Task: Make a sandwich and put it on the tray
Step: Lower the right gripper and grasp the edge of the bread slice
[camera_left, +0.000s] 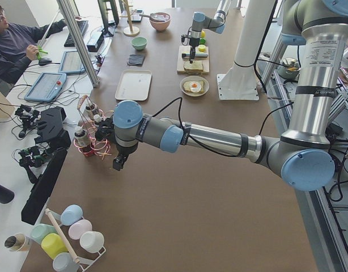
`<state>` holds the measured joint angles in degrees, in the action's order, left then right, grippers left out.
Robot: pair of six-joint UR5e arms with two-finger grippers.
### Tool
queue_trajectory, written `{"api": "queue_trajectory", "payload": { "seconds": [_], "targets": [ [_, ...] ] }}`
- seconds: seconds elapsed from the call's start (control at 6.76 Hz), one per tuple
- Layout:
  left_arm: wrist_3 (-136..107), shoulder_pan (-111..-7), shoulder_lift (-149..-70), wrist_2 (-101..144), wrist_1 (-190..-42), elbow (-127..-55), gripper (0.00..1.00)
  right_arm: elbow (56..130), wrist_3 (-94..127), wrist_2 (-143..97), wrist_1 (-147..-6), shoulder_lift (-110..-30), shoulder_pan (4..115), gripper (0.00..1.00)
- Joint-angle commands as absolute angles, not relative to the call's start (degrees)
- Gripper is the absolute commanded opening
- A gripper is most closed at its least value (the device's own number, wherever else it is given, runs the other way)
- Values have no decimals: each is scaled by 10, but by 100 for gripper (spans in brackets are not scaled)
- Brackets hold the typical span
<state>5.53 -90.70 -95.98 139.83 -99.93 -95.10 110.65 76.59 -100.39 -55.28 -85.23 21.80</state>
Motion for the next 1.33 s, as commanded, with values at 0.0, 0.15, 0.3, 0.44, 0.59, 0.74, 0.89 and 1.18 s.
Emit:
{"api": "queue_trajectory", "payload": {
  "seconds": [0.0, 0.15, 0.3, 0.44, 0.59, 0.74, 0.89, 1.18],
  "targets": [
    [55, -907, -960, 1398, -999, -951, 99, 1098, 761, -1010, -553, -846, 230, 60],
    [55, -907, -960, 1398, -999, -951, 99, 1098, 761, -1010, -553, -848, 231, 60],
    [55, -907, -961, 1398, -1000, -951, 99, 1096, 761, -1010, -554, -846, 230, 58],
    [55, -907, -961, 1398, -999, -951, 99, 1095, 761, -1009, -554, -846, 230, 53],
    [55, -907, -961, 1398, -999, -952, 99, 1092, 762, -1008, -554, -845, 229, 52],
    [55, -907, -961, 1398, -1000, -951, 99, 1092, 762, -1008, -554, -845, 229, 39],
    [55, -907, -961, 1398, -999, -951, 99, 1093, 762, -1008, -554, -845, 230, 0],
    [56, -907, -960, 1398, -1000, -951, 99, 1102, 762, -1012, -554, -845, 242, 0]
  ]
}}
